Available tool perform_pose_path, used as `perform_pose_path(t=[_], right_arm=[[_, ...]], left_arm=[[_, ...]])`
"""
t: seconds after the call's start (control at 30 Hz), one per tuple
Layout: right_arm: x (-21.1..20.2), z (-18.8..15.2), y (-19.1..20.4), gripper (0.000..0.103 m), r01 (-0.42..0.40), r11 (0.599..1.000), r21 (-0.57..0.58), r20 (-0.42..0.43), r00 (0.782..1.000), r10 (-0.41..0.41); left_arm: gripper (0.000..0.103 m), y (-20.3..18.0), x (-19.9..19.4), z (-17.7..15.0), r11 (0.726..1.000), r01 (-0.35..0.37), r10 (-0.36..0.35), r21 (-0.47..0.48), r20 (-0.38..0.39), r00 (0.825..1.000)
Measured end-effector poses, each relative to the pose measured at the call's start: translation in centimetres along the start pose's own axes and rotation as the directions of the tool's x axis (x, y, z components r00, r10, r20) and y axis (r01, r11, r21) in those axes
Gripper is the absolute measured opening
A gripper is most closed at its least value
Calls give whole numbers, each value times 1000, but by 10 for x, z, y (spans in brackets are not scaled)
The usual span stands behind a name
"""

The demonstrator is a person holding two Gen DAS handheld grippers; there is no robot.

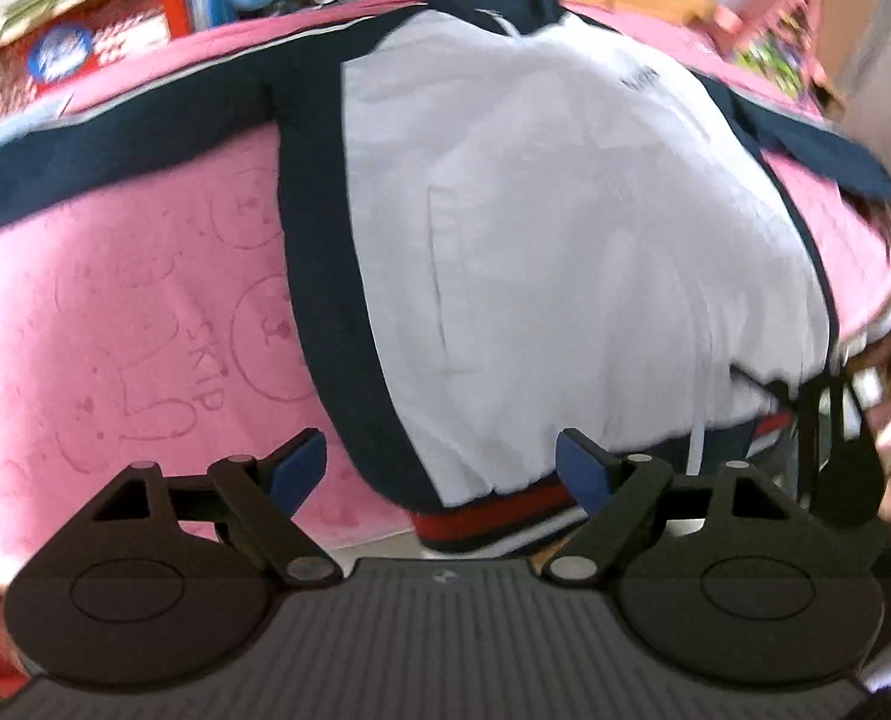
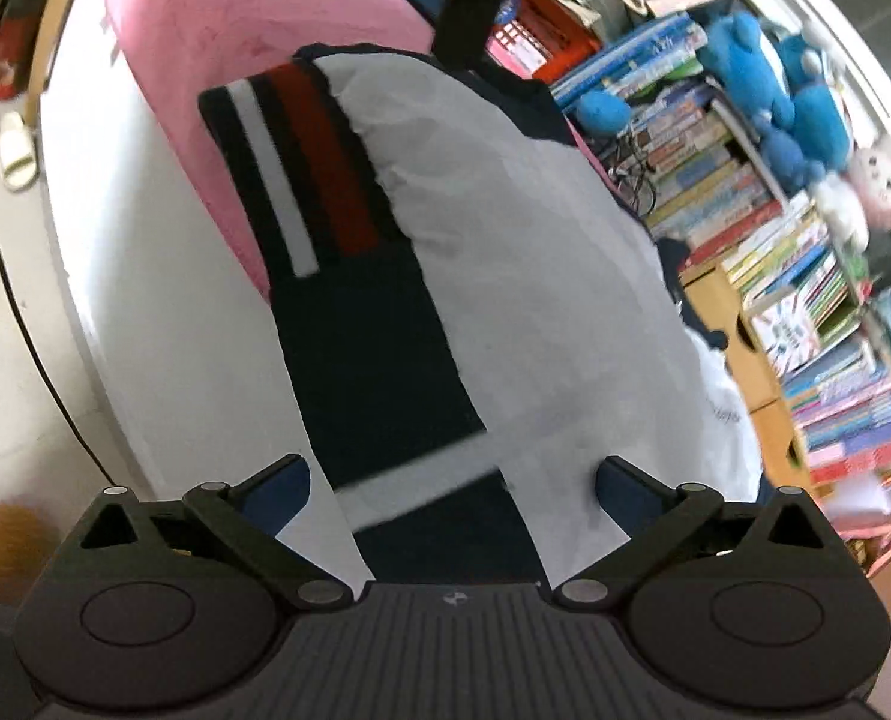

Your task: Fold clothes

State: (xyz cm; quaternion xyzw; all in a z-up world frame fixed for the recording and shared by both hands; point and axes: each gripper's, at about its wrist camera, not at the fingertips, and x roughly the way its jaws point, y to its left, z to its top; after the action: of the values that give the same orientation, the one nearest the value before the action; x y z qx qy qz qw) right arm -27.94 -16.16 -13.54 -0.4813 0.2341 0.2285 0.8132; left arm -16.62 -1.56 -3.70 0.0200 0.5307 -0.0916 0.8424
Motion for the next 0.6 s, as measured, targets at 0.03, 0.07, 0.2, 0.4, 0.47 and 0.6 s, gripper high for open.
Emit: perform_pose_path(t=[0.03, 0.07, 0.2, 0.4, 0.47, 0.6], right_arm=[[-1, 1, 1, 103, 5, 1000, -2, -3, 1000, -5], [-2, 1, 0, 103, 9, 1000, 1, -3, 1000, -9], [-16, 3, -31, 103, 55, 992, 114, 60, 996, -63], [-42, 10, -82, 103, 197, 939, 281, 95, 968, -232], [-40, 13, -94, 103, 235, 916, 325, 71, 960, -272], [-33, 14, -102, 103, 255, 903, 346, 46, 957, -288]], left_arm=[[85, -5, 3, -4, 999, -15, 16, 47, -11, 1000], [85, -10, 6, -7, 995, -30, 32, 95, -21, 999], [85, -34, 15, -26, 967, -60, 67, 247, -19, 998], [85, -53, 24, -23, 951, -173, 154, 257, 92, 984], [86, -50, 28, -16, 952, -201, 183, 229, 98, 978], [86, -34, 16, -8, 957, -246, 220, 155, 164, 961]])
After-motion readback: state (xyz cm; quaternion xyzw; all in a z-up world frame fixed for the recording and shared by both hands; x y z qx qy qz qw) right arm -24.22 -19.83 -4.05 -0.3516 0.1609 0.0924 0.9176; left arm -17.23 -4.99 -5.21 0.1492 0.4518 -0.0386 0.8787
